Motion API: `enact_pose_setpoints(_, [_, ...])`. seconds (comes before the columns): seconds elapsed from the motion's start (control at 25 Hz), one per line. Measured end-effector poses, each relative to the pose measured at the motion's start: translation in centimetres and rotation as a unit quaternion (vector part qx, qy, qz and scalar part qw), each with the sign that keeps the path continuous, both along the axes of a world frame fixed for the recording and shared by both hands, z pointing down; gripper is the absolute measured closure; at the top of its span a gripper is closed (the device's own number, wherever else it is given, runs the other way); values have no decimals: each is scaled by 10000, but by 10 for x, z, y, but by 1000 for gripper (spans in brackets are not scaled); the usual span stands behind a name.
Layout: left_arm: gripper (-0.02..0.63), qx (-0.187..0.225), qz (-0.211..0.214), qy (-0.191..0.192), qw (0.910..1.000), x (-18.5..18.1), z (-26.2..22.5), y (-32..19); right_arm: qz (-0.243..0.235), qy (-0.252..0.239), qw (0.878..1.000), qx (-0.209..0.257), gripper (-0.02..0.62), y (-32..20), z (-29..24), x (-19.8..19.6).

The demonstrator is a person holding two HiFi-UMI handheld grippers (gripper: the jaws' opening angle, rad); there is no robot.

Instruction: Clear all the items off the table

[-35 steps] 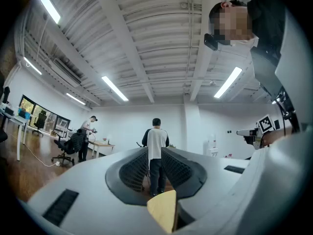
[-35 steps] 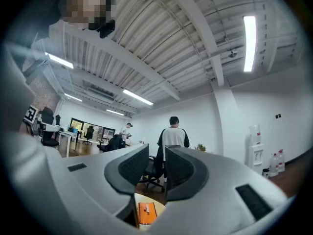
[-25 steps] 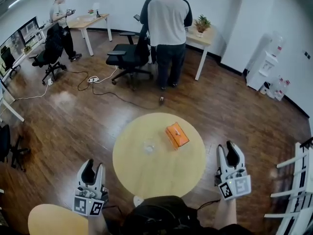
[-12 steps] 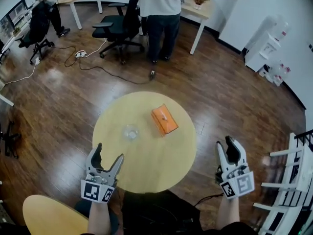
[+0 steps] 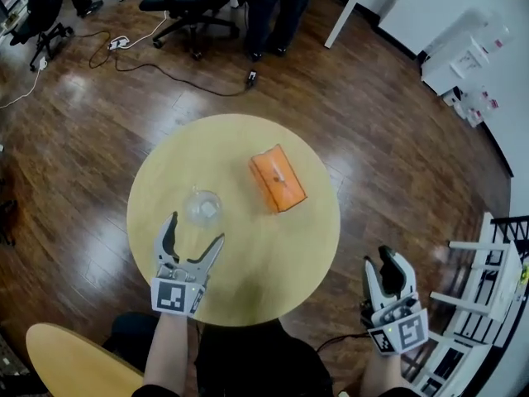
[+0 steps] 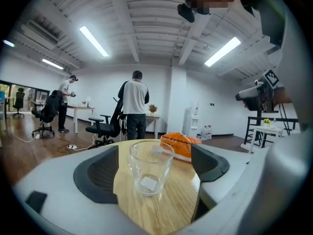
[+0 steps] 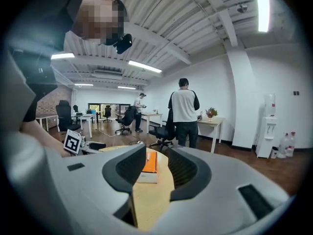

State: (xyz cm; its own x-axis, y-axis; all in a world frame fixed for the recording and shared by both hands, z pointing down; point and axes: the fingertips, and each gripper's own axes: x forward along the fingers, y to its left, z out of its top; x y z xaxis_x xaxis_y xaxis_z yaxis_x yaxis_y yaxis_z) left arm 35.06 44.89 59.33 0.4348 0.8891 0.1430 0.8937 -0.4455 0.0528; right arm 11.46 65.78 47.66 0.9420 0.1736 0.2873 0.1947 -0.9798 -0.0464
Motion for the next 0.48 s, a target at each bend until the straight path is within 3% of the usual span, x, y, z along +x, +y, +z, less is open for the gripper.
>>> enact_pose_setpoints(0.12, [141,235,50,368,9990,1,20,6,83,56,9996,253,449,2,9,7])
enact_pose_setpoints(0.48, [141,-80,-68,230,9997,19,32,25,50,-205,9990,393,449,-5,24,20])
